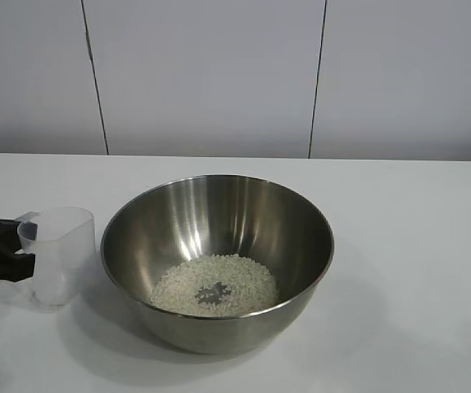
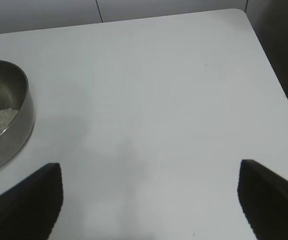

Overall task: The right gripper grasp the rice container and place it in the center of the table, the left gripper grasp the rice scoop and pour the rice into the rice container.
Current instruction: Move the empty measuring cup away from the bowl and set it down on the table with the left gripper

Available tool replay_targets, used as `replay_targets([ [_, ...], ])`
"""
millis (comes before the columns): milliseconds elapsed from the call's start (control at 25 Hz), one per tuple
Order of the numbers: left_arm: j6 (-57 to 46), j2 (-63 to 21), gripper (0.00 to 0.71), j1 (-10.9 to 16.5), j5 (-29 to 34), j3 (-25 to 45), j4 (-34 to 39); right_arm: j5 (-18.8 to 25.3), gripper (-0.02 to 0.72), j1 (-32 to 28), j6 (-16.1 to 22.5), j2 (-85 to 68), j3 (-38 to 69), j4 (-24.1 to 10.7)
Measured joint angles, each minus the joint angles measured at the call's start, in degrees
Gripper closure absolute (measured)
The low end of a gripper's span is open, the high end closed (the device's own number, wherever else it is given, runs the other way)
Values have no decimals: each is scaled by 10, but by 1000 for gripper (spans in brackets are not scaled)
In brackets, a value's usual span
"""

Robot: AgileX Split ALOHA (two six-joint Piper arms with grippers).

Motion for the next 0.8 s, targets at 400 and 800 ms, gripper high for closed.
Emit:
replay_targets([
  [400, -10, 0, 592, 0, 20, 6, 5, 0, 54, 0, 0, 0, 0, 0],
  [800, -5, 0, 251, 0, 3, 68, -20, 1, 54, 0, 0, 0, 0, 0],
])
